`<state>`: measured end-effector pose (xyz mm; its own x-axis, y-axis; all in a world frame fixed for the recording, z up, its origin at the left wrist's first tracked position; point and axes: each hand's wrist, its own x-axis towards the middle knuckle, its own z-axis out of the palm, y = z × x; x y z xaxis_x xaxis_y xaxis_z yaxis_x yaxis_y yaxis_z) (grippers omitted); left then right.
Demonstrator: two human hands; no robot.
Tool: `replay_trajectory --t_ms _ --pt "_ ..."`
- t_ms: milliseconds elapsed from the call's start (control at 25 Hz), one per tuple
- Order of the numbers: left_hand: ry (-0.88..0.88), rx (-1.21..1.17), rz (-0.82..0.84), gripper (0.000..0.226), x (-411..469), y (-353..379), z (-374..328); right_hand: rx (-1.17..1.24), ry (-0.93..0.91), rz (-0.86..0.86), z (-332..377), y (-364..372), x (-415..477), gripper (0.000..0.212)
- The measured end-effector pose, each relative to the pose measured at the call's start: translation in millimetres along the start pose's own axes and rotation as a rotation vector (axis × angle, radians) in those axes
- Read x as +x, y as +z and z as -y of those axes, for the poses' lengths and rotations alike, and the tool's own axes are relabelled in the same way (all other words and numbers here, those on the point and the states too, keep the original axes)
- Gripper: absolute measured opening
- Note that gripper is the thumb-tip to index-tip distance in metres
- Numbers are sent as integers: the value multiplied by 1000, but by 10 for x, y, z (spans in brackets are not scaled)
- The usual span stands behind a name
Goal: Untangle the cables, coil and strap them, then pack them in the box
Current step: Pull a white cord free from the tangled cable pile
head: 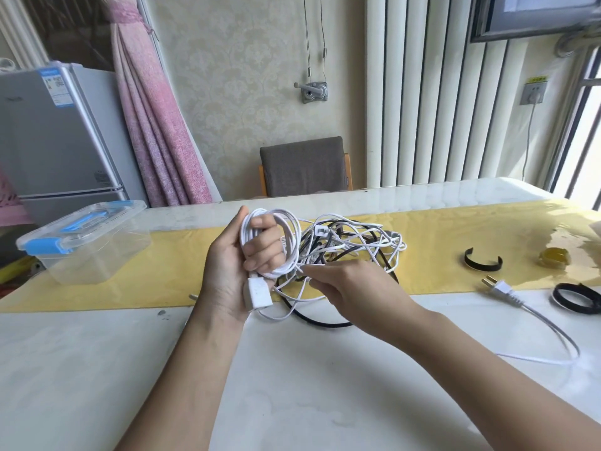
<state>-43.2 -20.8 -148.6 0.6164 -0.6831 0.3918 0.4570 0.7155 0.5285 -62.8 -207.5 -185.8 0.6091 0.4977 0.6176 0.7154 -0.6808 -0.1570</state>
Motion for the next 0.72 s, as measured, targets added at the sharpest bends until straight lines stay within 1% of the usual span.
replay_trajectory --t_ms 40,80,120,160,200,240,280,320,400,440,480,520,600,680,720 --pt "49 6 -42 43 12 7 5 -7 -5 28 28 4 0 30" --pt "113 62 -134 45 30 30 14 -25 -20 46 46 -5 -2 28" --pt "187 182 -283 47 46 62 32 -44 -50 43 69 -27 -3 22" --pt "252 347 -444 48 65 96 63 -64 -81 39 94 -53 -2 16" --pt "300 552 -584 47 85 126 105 -65 -98 31 120 -84 3 18" --pt "330 766 -681 46 98 140 152 -53 -109 23 137 -104 12 25" --pt "347 984 -740 45 108 126 202 -33 -126 30 139 -111 16 28" --pt "353 1193 -771 44 112 96 250 -20 -147 33 144 -115 19 26" --pt "324 1570 -766 44 88 38 330 -17 -176 41 160 -123 7 18" --pt "292 1707 -741 44 73 12 355 -20 -184 37 158 -142 3 14" --pt "252 1794 -713 45 63 10 367 -20 -190 29 156 -179 6 11" --pt "208 1825 -694 47 55 13 374 -20 -198 9 148 -223 14 9" --pt "106 1767 -682 56 50 34 375 -54 -206 -73 110 -318 42 16" --pt "29 1660 -678 63 47 62 371 -93 -174 -167 53 -412 66 27" --pt "2 1620 -667 66 46 84 376 -96 -149 -214 11 -452 72 30"
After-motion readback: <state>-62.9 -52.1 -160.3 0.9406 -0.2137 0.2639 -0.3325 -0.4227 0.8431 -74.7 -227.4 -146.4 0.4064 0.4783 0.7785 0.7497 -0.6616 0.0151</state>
